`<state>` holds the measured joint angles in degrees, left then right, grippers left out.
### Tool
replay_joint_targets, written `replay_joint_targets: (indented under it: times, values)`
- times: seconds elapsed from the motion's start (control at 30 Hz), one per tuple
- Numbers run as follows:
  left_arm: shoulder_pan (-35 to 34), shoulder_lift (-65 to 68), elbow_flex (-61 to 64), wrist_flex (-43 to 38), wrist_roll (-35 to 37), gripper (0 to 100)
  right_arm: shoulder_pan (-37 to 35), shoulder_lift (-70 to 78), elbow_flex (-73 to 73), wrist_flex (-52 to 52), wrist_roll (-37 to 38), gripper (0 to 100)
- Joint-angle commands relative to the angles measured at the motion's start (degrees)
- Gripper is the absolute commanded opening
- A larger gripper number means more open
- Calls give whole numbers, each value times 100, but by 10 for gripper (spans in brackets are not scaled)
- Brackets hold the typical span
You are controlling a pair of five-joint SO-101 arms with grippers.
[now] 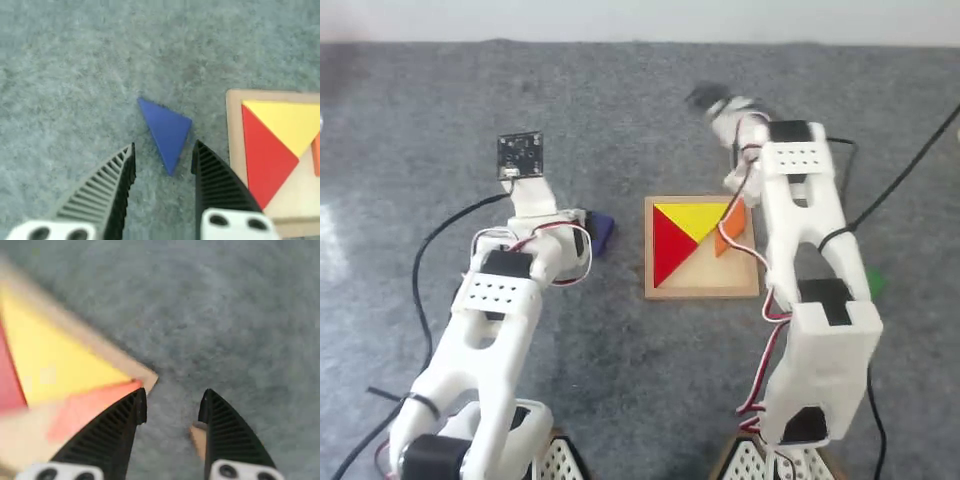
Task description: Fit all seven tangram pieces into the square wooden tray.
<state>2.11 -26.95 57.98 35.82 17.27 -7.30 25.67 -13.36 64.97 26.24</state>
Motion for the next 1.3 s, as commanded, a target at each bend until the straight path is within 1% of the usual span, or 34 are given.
replay_joint_targets:
  times: [0.0,0.17,0.47,0.6,0.7,0.8,0.83,1.0,1.07,1.1,1.17,1.23,1.27]
  values:
    - [62,-202,31,-255,-9,182,-40,180,-185,-215,-1618,187]
    - [62,-220,57,-255,-9,182,-171,620,-185,-189,-1714,187]
    - [123,-246,40,-246,-18,182,-127,593,-70,-180,-1741,187]
    - [211,-211,48,-255,-26,182,171,-127,-44,-163,-1829,187]
    - [176,-211,48,-255,-26,182,611,-1077,211,22,-1758,187]
    - [176,-211,40,-255,-26,182,1297,-2026,1064,-48,-1380,187]
    - [185,-211,40,-255,-26,182,1516,-2281,1424,-145,-1134,187]
    - [211,-211,22,-255,-26,182,2475,-2905,3051,-171,1125,187]
    - [211,-211,22,-255,-26,182,2747,-2958,3490,-180,1758,187]
    - [211,-211,22,-255,-26,182,2844,-2967,3622,-189,1943,188]
    - [211,-211,22,-255,-26,182,2923,-2958,3798,-189,2057,190]
    - [202,-211,31,-255,-26,182,2932,-2967,3921,-198,1925,190]
    - [202,-211,40,-255,-26,182,2932,-2985,3982,-198,1688,190]
